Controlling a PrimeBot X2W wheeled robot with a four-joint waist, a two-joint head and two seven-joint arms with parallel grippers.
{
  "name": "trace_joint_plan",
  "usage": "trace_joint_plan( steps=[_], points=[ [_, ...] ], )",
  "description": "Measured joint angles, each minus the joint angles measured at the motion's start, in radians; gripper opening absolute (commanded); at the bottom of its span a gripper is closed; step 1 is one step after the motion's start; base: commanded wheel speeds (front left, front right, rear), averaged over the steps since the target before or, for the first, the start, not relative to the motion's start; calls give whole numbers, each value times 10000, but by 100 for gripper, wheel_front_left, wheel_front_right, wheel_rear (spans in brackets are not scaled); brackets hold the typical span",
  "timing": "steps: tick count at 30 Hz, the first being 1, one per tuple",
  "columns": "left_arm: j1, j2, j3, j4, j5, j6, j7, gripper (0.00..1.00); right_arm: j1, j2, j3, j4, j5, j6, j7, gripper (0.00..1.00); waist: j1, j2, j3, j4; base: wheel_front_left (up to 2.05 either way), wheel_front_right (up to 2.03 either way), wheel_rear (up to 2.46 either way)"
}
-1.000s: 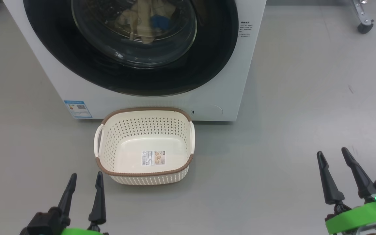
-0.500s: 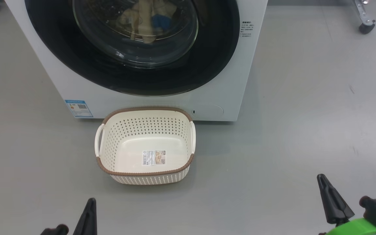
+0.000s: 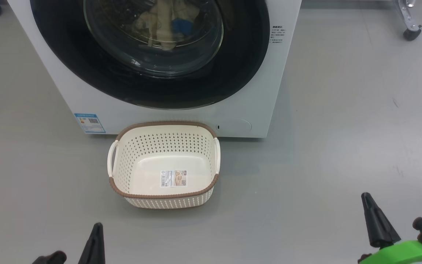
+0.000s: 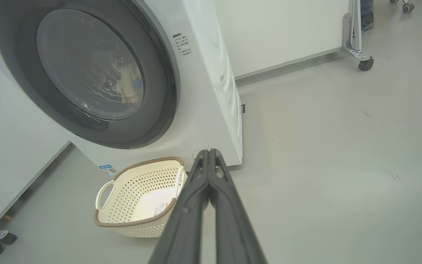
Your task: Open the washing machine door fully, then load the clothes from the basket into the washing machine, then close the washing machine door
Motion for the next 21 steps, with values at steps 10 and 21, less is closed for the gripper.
trace_joint_plan(
  steps=[10, 21],
  points=[
    [-161, 2, 111, -2, -1114, -10, 259, 0, -105, 0, 0, 82, 1149, 0, 284, 0, 0, 0, -47, 26, 0, 0, 0],
    [-231, 2, 199, 0, -2341, -82, 587, 0, -309, -2, -6, 148, 2405, 0, 552, 0, 0, 0, -99, 55, 0, 0, 0]
  ],
)
